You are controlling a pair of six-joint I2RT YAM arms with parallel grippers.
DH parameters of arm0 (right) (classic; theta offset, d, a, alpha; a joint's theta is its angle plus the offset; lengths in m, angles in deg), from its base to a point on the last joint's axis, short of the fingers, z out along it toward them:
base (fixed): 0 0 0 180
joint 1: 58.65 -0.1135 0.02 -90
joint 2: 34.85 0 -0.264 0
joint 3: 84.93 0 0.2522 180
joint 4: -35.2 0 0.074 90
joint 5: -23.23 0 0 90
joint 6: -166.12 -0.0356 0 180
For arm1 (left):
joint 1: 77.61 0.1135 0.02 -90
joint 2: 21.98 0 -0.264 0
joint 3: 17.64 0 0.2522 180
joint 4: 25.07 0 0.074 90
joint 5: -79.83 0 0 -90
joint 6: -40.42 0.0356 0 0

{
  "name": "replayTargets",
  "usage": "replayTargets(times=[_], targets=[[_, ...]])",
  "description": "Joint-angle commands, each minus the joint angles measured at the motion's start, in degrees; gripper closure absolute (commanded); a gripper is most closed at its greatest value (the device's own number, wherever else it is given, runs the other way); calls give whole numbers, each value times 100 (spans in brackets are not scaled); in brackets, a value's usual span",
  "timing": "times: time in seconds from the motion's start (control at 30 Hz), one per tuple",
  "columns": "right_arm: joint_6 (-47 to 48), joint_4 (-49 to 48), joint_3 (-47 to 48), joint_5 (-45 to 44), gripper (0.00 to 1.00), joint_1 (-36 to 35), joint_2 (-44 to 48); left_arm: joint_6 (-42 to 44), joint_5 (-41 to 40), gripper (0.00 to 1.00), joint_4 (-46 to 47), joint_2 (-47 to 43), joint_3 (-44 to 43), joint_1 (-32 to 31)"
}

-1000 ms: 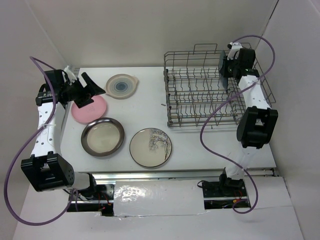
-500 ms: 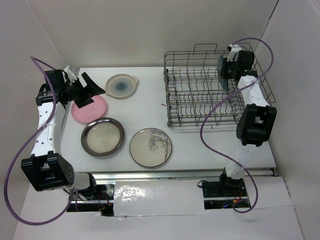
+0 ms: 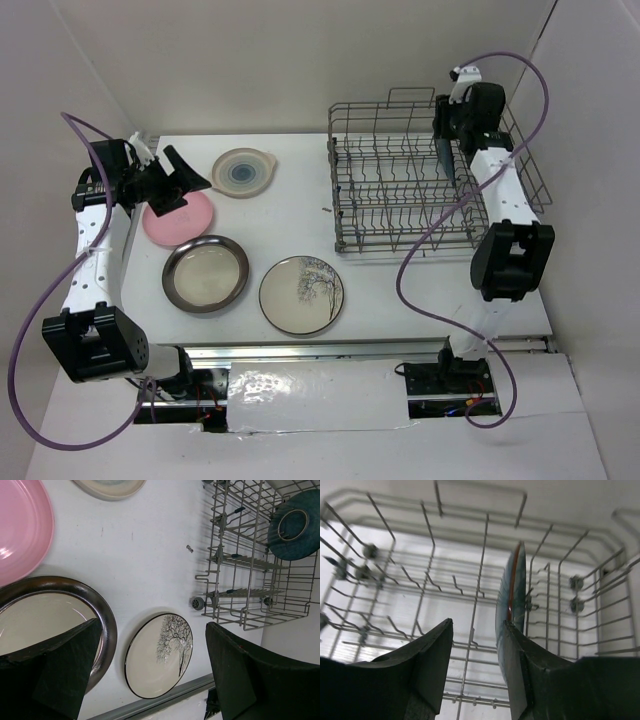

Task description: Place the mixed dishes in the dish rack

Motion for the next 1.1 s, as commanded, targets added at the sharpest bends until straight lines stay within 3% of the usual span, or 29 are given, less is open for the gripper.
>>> replayTargets(times=[0.0,0.1,0.27,0.37,0.57,0.7,0.87,1.07], targets=[[3,-140,470,-270,48,-294,856,143,77,2,27,-142,-85,30],[-33,-61,400,-384,44,-584,1365,170,68,3,18,-186,47,30],[-103,-140,-329,-965,15,-1761,2393,345,-388,3,-140,-256,407,-154],[-566,227,-706,-1290,0,-2620,2824,346,-670,4,-228,-308,792,-696],[-1911,800,-1357,-1421,0,-3669,3159,-409,-943,5,17,-704,1908,-2147],[-2493,1028,-2034,-1791,0,-3864,3527,-1138,-847,7,544,-1099,3067,-2868],[-2879,827,-2763,-2335,0,-3960,3994,-1561,-723,6,1133,-1179,3807,-3247],[-3118,993,-2738,-2705,0,-3925,4065,-1553,-846,5,1626,-890,4081,-3301]])
